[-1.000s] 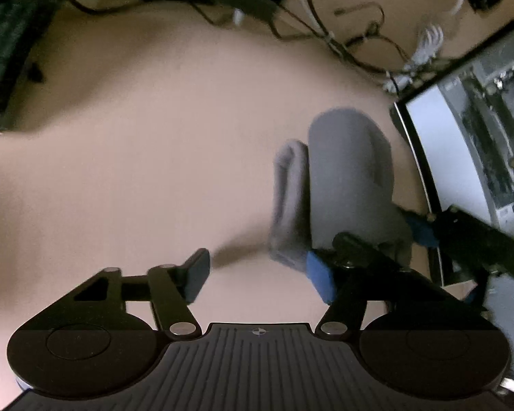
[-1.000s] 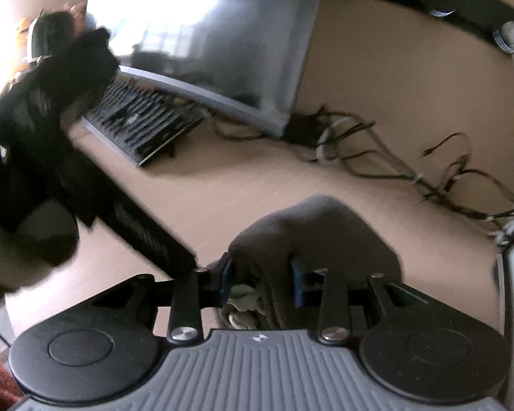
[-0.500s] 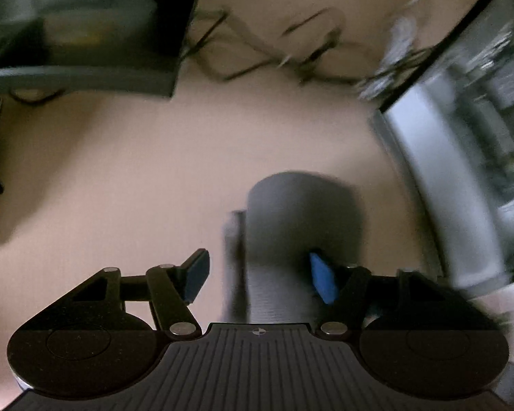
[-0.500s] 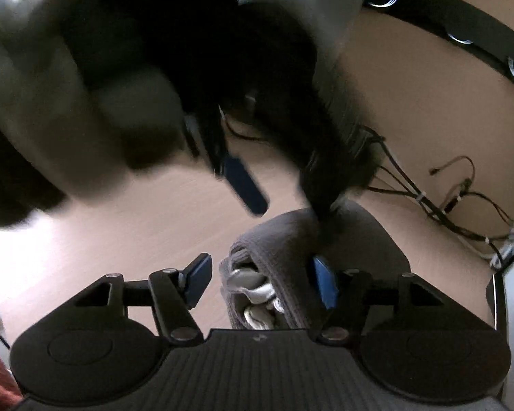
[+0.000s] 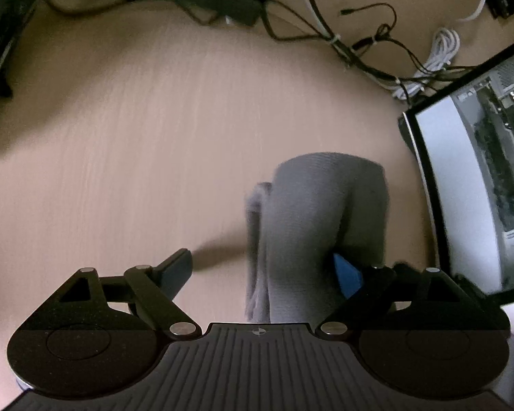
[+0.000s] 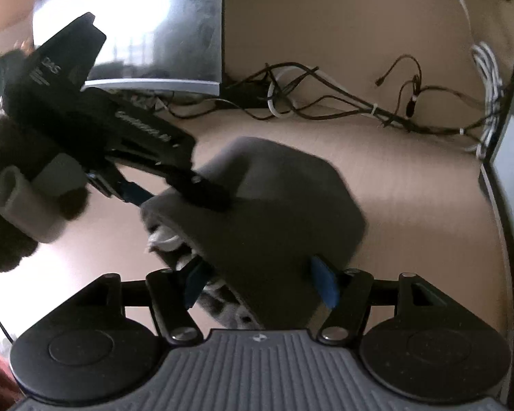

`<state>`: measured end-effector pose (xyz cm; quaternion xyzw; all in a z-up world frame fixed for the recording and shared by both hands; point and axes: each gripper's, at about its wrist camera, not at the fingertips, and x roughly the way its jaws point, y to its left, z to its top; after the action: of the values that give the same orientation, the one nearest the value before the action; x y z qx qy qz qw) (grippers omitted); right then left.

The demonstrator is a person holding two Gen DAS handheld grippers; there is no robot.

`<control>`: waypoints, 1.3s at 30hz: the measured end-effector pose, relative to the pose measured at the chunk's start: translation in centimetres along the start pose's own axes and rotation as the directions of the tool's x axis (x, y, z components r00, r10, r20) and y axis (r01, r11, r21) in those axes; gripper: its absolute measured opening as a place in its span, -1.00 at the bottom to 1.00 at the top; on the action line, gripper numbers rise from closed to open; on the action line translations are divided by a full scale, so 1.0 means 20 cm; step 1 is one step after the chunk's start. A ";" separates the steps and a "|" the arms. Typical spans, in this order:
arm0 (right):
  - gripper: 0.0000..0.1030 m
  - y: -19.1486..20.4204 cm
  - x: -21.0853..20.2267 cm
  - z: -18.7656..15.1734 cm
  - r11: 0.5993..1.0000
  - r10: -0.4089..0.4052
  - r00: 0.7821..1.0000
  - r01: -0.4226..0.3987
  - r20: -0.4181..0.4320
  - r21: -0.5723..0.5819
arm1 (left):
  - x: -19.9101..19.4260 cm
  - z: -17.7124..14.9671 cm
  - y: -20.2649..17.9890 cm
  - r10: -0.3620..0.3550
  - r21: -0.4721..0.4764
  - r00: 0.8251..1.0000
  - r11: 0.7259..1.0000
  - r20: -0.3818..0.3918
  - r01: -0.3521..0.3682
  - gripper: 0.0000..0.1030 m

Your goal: Fold clothes

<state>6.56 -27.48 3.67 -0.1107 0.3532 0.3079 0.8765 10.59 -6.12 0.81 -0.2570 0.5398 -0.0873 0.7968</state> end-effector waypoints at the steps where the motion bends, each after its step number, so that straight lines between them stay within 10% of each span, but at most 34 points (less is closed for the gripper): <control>1: 0.26 -0.02 -0.02 0.00 1.000 -0.004 1.000 0.004 -0.005 -0.012 | 0.00 -0.02 -0.01 -0.009 -0.005 1.000 1.000 -0.006 0.009 0.74; 8: 0.26 0.00 -0.03 -0.04 0.998 0.065 0.998 -0.064 -0.023 0.011 | -0.03 0.00 0.00 0.043 0.028 0.998 0.999 0.044 -0.044 0.82; 13: 0.26 0.07 -0.07 -0.03 0.997 0.074 0.997 -0.074 0.022 0.003 | -0.21 0.01 -0.05 0.082 0.095 0.987 0.991 0.138 -0.096 0.42; 19: 0.01 -0.09 -0.16 0.04 0.976 0.087 0.989 -0.109 0.119 0.187 | -0.37 -0.03 -0.22 -0.072 0.203 0.973 0.979 0.218 0.027 0.30; 23: -0.06 -0.12 -0.01 0.02 0.940 0.159 0.985 -0.173 0.073 0.295 | -0.18 0.00 -0.22 0.066 0.192 0.983 0.976 0.174 -0.099 0.20; 25: -0.05 -0.09 0.07 -0.03 0.928 0.185 0.982 -0.190 0.047 0.321 | -0.06 -0.01 -0.11 0.135 0.136 0.982 0.979 0.132 -0.153 0.46; 29: -0.05 -0.08 0.08 -0.03 0.934 0.161 0.986 -0.168 0.048 0.315 | -0.06 -0.01 0.01 0.059 0.023 0.991 0.998 0.118 -0.062 0.53; 39: 0.09 -0.04 0.10 -0.03 0.950 0.137 0.990 -0.142 0.035 0.280 | -0.35 -0.01 -0.27 -0.088 0.237 0.946 0.971 0.313 0.012 -0.05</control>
<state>7.84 -27.52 1.90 0.0426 0.3938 0.3165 0.8619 8.36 -7.92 9.27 -0.1868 0.3822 -0.1272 0.8960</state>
